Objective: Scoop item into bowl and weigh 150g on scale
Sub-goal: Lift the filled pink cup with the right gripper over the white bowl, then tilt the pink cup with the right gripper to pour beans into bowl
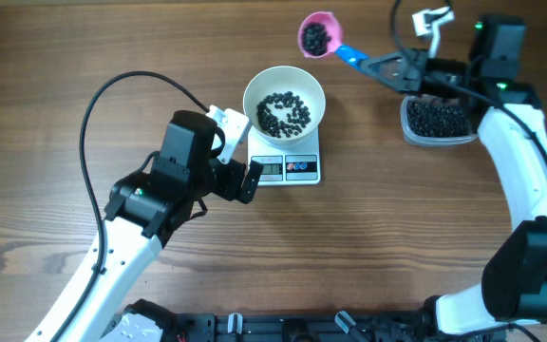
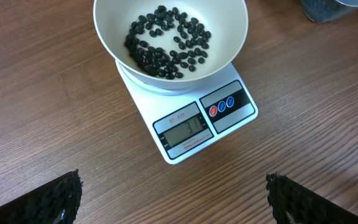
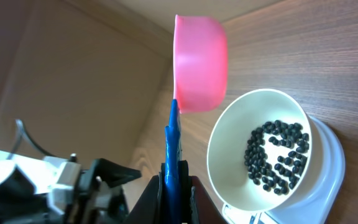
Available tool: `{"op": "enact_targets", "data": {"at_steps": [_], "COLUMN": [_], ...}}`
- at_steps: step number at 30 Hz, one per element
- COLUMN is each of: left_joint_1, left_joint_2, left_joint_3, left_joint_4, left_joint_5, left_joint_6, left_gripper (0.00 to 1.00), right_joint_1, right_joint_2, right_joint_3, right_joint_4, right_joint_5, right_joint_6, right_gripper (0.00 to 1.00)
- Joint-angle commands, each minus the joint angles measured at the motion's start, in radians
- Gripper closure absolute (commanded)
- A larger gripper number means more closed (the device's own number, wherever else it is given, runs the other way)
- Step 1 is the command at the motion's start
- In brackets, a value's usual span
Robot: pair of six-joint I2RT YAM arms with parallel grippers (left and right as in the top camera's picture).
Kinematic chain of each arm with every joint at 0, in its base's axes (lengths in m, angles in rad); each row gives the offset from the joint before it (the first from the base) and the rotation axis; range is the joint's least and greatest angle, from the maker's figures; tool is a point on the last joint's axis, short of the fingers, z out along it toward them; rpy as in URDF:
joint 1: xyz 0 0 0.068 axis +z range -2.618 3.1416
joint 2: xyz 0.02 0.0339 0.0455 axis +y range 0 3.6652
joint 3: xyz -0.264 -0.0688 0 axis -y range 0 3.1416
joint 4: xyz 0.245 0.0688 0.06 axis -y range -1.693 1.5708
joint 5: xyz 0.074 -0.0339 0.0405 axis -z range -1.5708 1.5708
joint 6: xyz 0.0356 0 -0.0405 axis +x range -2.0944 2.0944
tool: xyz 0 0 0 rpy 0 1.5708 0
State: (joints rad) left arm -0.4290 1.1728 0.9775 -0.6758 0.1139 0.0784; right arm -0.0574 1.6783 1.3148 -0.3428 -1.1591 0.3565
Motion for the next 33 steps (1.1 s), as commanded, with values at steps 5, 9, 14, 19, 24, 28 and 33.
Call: {"op": "enact_targets", "data": {"at_steps": [5, 9, 14, 19, 24, 28, 33], "left_joint_1": [0.006, 0.006, 0.006, 0.006, 0.006, 0.006, 0.006], "left_joint_2": [0.005, 0.005, 0.005, 0.005, 0.005, 0.005, 0.005], "left_joint_3": [0.018, 0.018, 0.018, 0.018, 0.018, 0.018, 0.018], "left_joint_4": [0.002, 0.002, 0.002, 0.002, 0.002, 0.002, 0.002], "left_joint_5": [0.001, 0.001, 0.001, 0.001, 0.001, 0.001, 0.001], "left_joint_6": [0.019, 0.019, 0.019, 0.019, 0.019, 0.019, 0.019], "left_gripper": [0.00, 0.00, 0.00, 0.00, 0.00, 0.00, 0.00], "right_joint_1": [0.071, 0.088, 0.117, 0.155, 0.192, 0.214, 0.230], "right_joint_2": [0.014, 0.022, 0.026, 0.026, 0.026, 0.026, 0.025], "right_joint_3": [-0.002, -0.002, -0.002, -0.002, -0.002, -0.002, -0.001], "right_joint_4": [-0.029, -0.071, -0.143, -0.149, -0.153, -0.174, -0.187], "right_joint_5": [0.183, 0.196, 0.298, 0.363, 0.430, 0.502, 0.521], "right_joint_6": [-0.219, -0.292, -0.429, -0.549, -0.603, -0.666, -0.716], "right_gripper": [0.96, 0.96, 0.96, 0.96, 0.96, 0.96, 0.96]}}
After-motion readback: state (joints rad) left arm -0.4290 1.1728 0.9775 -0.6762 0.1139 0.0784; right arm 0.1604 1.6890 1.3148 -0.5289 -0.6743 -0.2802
